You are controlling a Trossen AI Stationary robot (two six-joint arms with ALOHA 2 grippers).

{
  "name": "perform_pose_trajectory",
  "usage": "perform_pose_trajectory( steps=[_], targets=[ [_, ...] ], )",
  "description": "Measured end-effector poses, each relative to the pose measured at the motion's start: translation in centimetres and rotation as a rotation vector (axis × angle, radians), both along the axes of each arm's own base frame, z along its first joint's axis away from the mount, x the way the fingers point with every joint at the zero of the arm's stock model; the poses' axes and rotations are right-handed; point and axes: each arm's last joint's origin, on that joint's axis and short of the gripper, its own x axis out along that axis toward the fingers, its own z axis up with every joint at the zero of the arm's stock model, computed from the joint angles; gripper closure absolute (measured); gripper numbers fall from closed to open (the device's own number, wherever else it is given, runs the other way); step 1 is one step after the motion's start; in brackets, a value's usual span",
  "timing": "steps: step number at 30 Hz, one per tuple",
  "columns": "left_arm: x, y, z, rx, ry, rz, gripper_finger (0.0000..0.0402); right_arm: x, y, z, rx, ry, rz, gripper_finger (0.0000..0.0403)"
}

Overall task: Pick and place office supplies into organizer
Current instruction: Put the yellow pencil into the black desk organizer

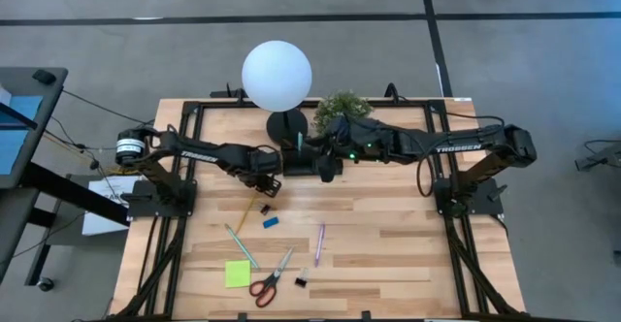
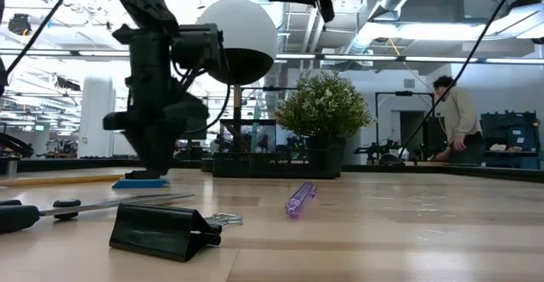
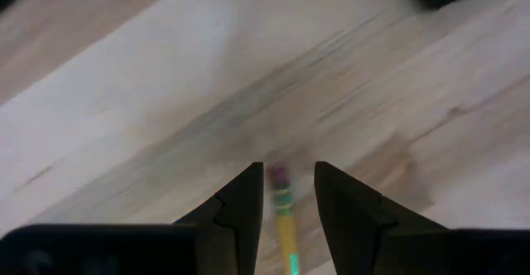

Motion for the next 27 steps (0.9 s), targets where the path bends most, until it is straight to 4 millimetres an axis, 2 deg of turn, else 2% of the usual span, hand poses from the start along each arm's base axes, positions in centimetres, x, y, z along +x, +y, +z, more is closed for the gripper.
perform_pose_trajectory(
  steps=[7,27],
  targets=[
    [-0.39,-0.17,-0.4,0.003,0.001,0.01,0.0294,-0.05,0.0,-0.16,0.0,0.017,-0.001,0.0285],
    [0.07,0.02,-0.43,0.047,-0.046,0.036,0.0294,-0.05,0.0,-0.16,0.0,0.018,0.0,0.0285]
  ],
)
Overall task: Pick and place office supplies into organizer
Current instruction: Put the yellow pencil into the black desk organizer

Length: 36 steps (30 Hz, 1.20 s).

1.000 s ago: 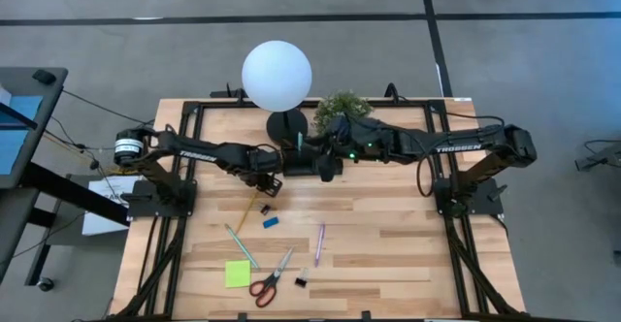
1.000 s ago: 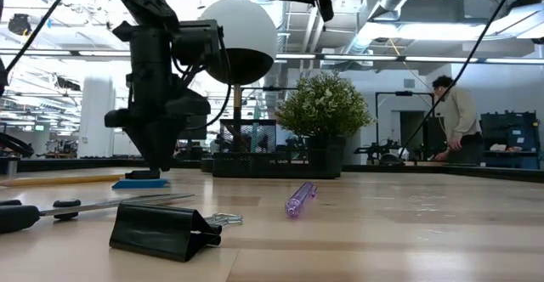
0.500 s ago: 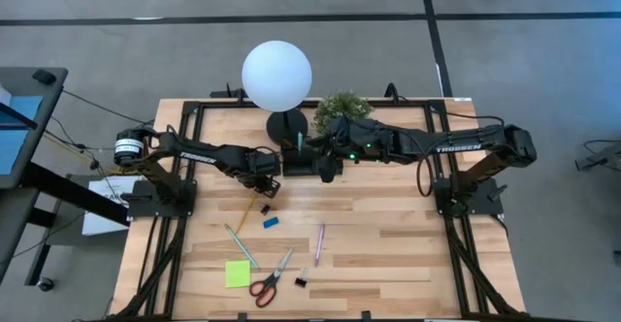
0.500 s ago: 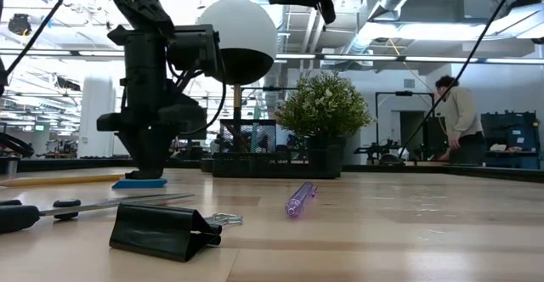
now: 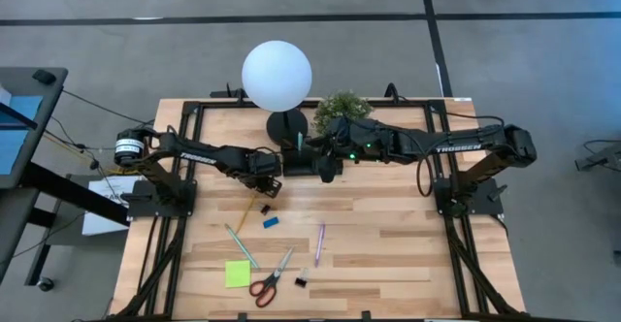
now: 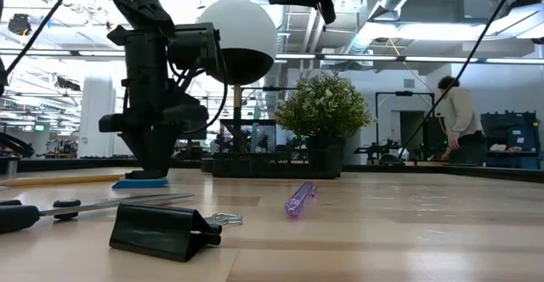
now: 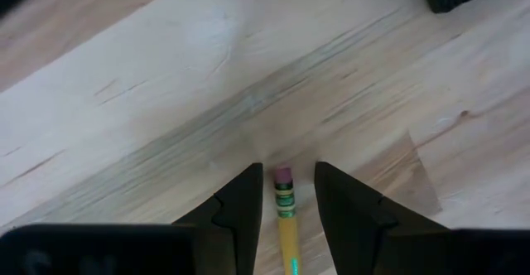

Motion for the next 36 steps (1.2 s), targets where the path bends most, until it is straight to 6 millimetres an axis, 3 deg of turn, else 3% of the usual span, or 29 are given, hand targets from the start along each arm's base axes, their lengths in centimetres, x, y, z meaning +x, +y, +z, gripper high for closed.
perform_pose_trajectory(
  steps=[10,20,29,32,36],
  targets=[
    [0.1,0.1,0.0,0.005,-0.007,0.004,0.0298,0.0,0.0,0.0,0.0,0.0,0.0,0.0285],
    [0.1,0.1,0.0,0.018,-0.01,-0.004,0.0392,0.0,0.0,0.0,0.0,0.0,0.0,0.0285],
    [0.5,-0.2,0.3,-0.001,-0.058,-0.043,0.0399,0.0,0.0,0.0,0.002,-0.001,0.0,0.0285],
    [1.1,-0.5,1.8,0.007,-0.122,-0.068,0.0401,-0.1,0.0,0.1,0.024,-0.01,-0.008,0.0285],
    [1.8,-0.8,5.5,0.076,-0.261,-0.079,0.0401,-1.1,-0.1,1.6,0.022,-0.061,-0.011,0.0285]
  ],
)
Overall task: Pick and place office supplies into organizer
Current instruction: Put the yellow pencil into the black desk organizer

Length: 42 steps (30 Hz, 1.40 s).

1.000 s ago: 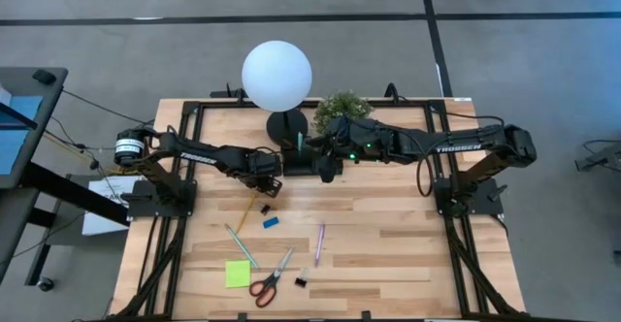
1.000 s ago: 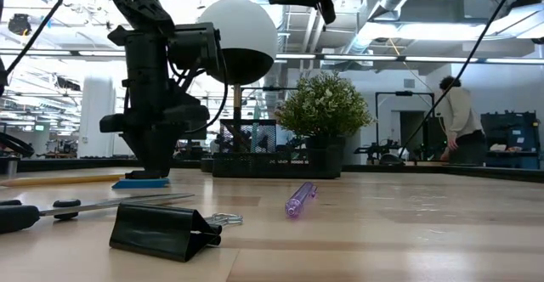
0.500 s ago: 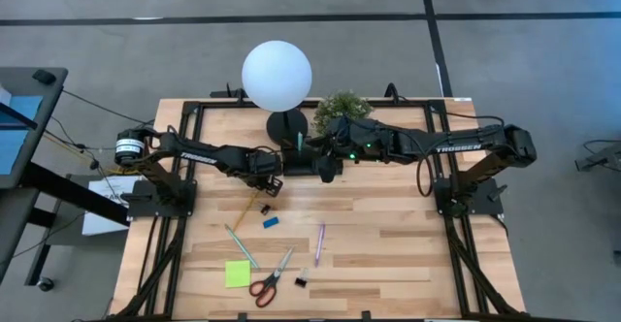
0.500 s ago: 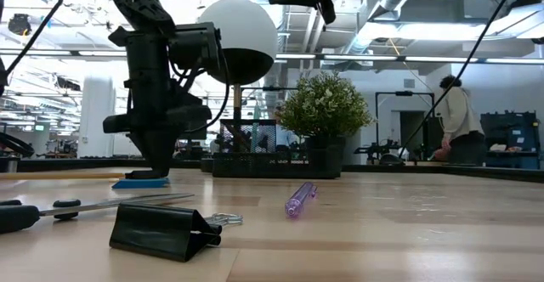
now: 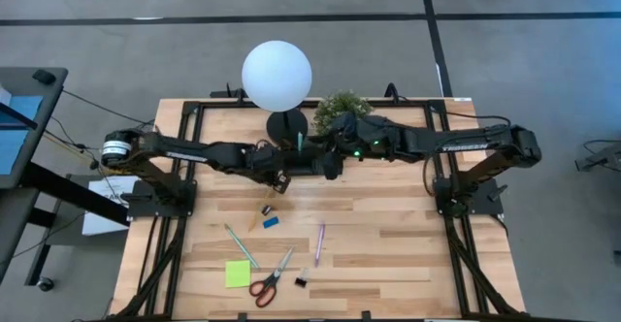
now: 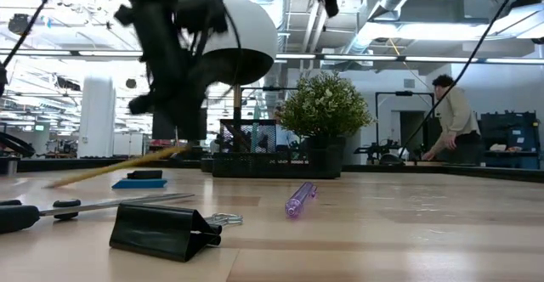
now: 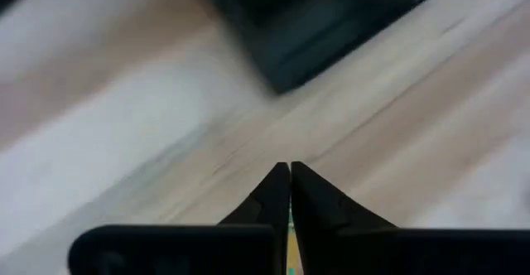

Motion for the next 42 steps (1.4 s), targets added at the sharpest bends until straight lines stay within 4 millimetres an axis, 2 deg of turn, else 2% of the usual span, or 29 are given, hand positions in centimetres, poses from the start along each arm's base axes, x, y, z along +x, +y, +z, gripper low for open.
perform_pose_trajectory(
  steps=[3,9,12,15,21,27,30,32,35,37,39,42],
  targets=[
    [0.0,-0.1,4.1,0.091,-0.14,0.015,0.0401,-1.1,-0.2,1.3,-0.007,-0.042,-0.005,0.0285],
    [-1.8,0.1,12.8,0.391,-0.454,0.075,0.0401,-3.4,-0.2,3.8,-0.011,-0.124,-0.01,0.0285],
    [-2.6,0.4,15.2,0.577,-0.525,0.108,0.0401,-4.0,-0.1,4.4,-0.03,-0.143,-0.002,0.0285],
    [-2.5,0.8,15.9,0.684,-0.532,0.098,0.0401,-4.3,0.2,4.6,-0.054,-0.146,0.01,0.0285],
    [-1.5,0.6,14.7,0.596,-0.515,-0.053,0.0401,-4.3,0.3,4.5,-0.061,-0.131,0.023,0.0285],
    [-0.3,-0.9,13.1,0.369,-0.559,-0.355,0.039,-5.0,2.1,2.7,-0.023,0.078,0.137,0.029],
    [0.7,-2.2,10.8,0.303,-0.495,-0.445,0.0363,-5.2,3.2,2.3,-0.007,0.11,0.168,0.0303],
    [1.4,-3.3,8.5,0.264,-0.432,-0.473,0.0338,-5.3,3.8,2.8,-0.012,0.074,0.184,0.0314],
    [2.7,-5.3,5.1,0.263,-0.395,-0.551,0.0301,-5.4,4.3,3.1,-0.018,0.042,0.204,0.0329],
    [3.3,-6.4,3.5,0.285,-0.384,-0.618,0.0284,-5.4,4.4,3.2,-0.018,0.035,0.209,0.0336],
    [3.7,-6.9,2.2,0.307,-0.371,-0.633,0.0275,-5.4,4.5,3.2,-0.018,0.032,0.209,0.0338],
    [3.6,-6.6,1.0,0.32,-0.327,-0.611,0.0272,-5.4,4.5,3.3,0.014,0.027,0.199,0.0339]
  ],
)
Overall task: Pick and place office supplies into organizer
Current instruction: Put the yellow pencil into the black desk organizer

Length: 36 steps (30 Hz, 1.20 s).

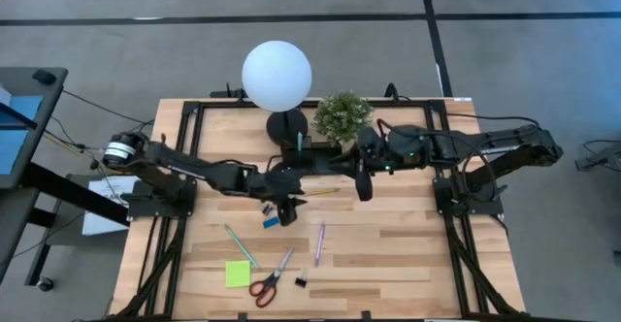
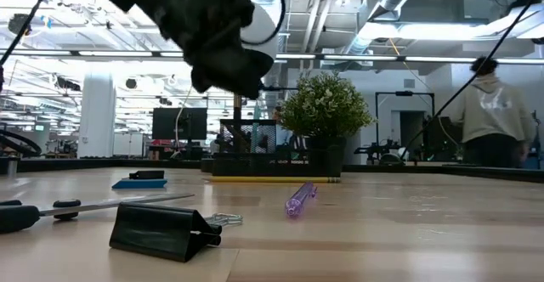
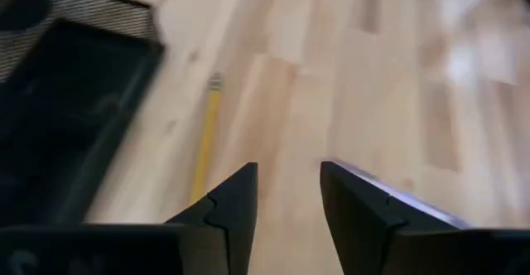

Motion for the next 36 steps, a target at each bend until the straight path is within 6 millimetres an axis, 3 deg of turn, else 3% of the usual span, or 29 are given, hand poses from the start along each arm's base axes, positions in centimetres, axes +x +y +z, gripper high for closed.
perform_pose_trajectory(
  steps=[4,7,13,21,25,36],
  targets=[
    [-1.5,0.8,-0.9,0.061,0.087,-0.007,0.0272,-0.3,0.0,0.3,0.034,-0.016,-0.009,0.0339],
    [-2.5,1.1,-1.5,0.049,0.007,-0.041,0.0272,-0.5,-0.1,0.6,0.036,-0.026,-0.009,0.0339],
    [-5.2,1.2,-5.3,-0.002,-0.17,-0.01,0.0271,-0.7,-0.2,0.7,0.031,-0.032,-0.033,0.0339],
    [-7.2,2.5,-7.4,0.066,-0.17,0.043,0.0271,-0.4,-1.5,0.6,0.033,-0.036,-0.084,0.0339],
    [-7.0,2.9,-7.9,0.058,-0.188,0.041,0.0271,0.0,-2.3,0.8,0.043,-0.069,-0.116,0.0339],
    [-5.0,2.9,-12.5,-0.021,-0.248,0.044,0.0271,0.1,-2.9,1.0,0.044,-0.093,-0.137,0.0339]
  ],
)
